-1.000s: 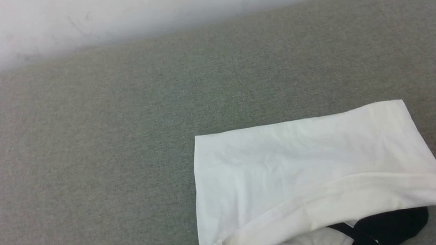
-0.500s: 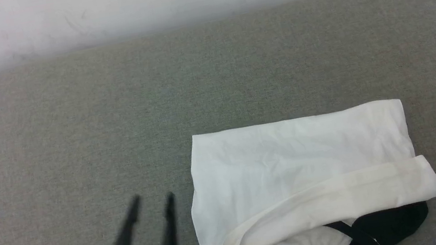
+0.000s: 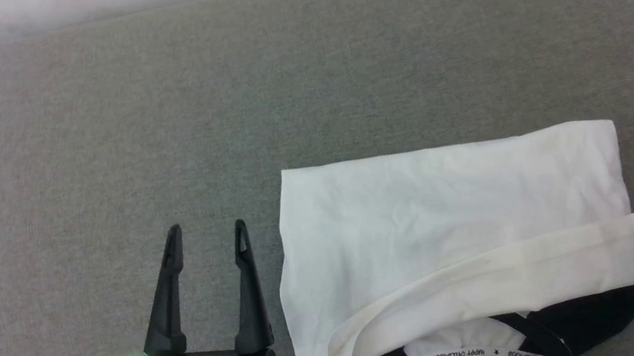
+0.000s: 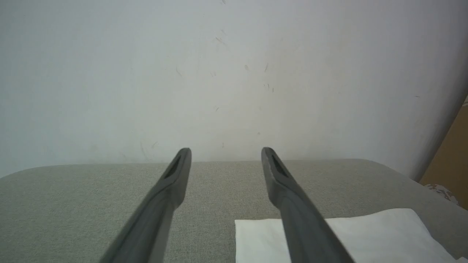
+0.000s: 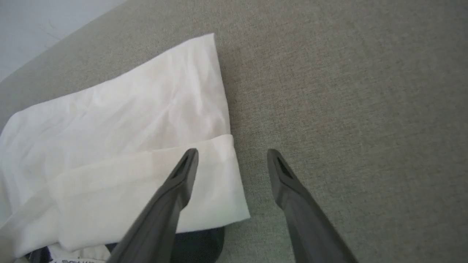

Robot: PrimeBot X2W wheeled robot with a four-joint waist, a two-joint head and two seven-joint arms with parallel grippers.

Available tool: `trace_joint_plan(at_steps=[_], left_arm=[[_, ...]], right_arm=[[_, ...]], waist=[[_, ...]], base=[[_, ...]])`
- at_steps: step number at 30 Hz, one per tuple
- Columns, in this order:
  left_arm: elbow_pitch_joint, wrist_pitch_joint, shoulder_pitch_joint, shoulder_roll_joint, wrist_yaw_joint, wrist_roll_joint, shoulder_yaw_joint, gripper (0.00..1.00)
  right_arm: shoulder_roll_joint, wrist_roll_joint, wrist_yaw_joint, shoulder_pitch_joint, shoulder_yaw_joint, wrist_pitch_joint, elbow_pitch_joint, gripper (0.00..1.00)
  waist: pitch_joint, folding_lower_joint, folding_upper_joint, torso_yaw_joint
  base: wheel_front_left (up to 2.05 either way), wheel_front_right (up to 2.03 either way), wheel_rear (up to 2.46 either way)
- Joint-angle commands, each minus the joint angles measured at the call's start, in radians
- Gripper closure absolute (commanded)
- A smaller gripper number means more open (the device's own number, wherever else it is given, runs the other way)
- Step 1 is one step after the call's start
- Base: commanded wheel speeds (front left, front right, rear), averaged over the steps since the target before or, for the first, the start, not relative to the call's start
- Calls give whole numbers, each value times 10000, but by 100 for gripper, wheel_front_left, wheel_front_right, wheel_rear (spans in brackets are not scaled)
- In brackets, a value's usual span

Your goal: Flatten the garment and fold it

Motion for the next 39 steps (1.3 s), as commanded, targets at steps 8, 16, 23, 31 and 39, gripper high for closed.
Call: trace_joint_plan(at_steps=[8, 16, 23, 31, 39], left_arm=[[154, -46, -382, -344, -142, 307, -200, 0], [399, -46, -484, -508, -377, 253, -215, 0], [720, -47, -523, -611, -630, 80, -237, 0], [803, -47, -251, -567, -729, -129, 131, 0], [813, -47, 40, -514, -839, -269, 352, 0]], right_arm=[[-687, 375, -9, -606, 1113, 348, 1008, 0], [-1104, 842, -9, -871, 1983, 597, 1447, 0], [-944, 894, -9, -1332, 2378, 350, 2192, 100], [-848, 626, -9, -1666, 1297, -540, 2804, 100], [-1573, -25, -9, -1545, -723, -695, 3292, 100]], waist=[[721, -2, -1, 480], [777, -2, -1, 641], [511, -2, -1, 759], [-156, -2, -1, 571], [-536, -2, -1, 220]], base=[[0, 0, 0], [0, 0, 0], [0, 0, 0], [0, 0, 0], [0, 0, 0]])
